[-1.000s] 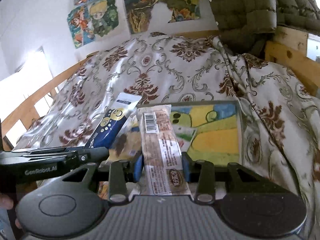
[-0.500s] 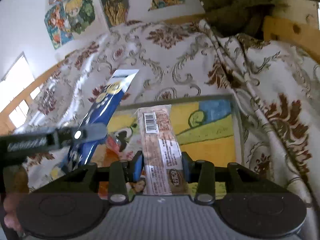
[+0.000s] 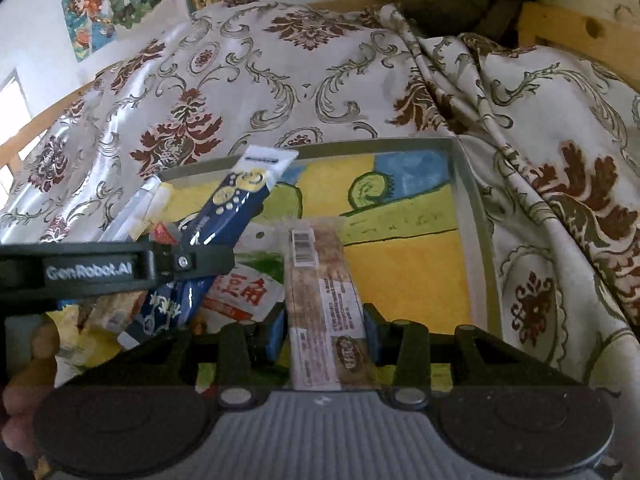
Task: Organize snacks
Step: 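Carry the stick pack and snack bar over the gray tray, then lower both items into the tray and open both tools to release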
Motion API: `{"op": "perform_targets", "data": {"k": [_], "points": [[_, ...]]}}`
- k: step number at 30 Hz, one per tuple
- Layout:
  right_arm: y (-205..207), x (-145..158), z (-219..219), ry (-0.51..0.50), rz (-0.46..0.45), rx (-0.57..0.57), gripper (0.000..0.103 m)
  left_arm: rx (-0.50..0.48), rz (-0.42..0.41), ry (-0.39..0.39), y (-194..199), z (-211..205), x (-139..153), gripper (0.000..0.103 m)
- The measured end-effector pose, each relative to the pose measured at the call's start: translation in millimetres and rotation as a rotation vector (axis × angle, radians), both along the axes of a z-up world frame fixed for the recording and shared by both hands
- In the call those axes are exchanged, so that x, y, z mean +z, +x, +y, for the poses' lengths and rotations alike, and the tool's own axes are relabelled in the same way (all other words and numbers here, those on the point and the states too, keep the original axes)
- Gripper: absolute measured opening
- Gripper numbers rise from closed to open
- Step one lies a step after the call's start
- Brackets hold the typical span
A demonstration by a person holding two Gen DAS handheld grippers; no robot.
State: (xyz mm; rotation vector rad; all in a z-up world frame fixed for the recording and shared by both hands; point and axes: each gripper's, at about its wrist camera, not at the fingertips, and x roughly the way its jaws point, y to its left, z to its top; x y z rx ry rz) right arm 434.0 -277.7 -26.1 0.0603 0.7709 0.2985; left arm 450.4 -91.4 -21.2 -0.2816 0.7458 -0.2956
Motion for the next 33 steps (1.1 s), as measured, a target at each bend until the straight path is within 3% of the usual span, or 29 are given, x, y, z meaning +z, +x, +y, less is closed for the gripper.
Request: {"op": "perform_targets", "data": {"k": [2, 4, 6, 10, 15, 21, 26, 33], "points": [[-2, 2, -1, -0.01, 0.001, -0.002, 0.044, 0.005, -0.002, 0.015, -2, -2, 2, 0.031], [-7, 5, -2, -0.026, -0.013, -0.001, 0.046, 0.01, -0.013, 0.024, -6, -1, 5, 0.041], [-13, 12, -3, -0.034, -0.034, -0.007, 0.049, 0.022, -0.031, 0.029, -11, 0, 12, 0.058], [-27, 30, -6, -0.048, -0.082, -0.025, 0.056, 0.045, -0.061, 0.036, -23, 3, 27, 0.068], [-50, 59, -8, -0.052, -0.153, -0.055, 0.079, 0.066, -0.121, 0.051, -46, 9, 56, 0.081], [-83, 98, -5, -0.024, -0.227, -0.086, 0.094, 0.106, -0.221, 0.051, -86, 27, 96, 0.098], [-118, 132, 4, -0.004, -0.304, -0.091, 0.103, 0.149, -0.287, 0.067, -130, 41, 124, 0.102], [-182, 163, 21, 0.0, -0.376, -0.071, 0.103, 0.184, -0.334, 0.102, -197, 56, 144, 0.102]]}}
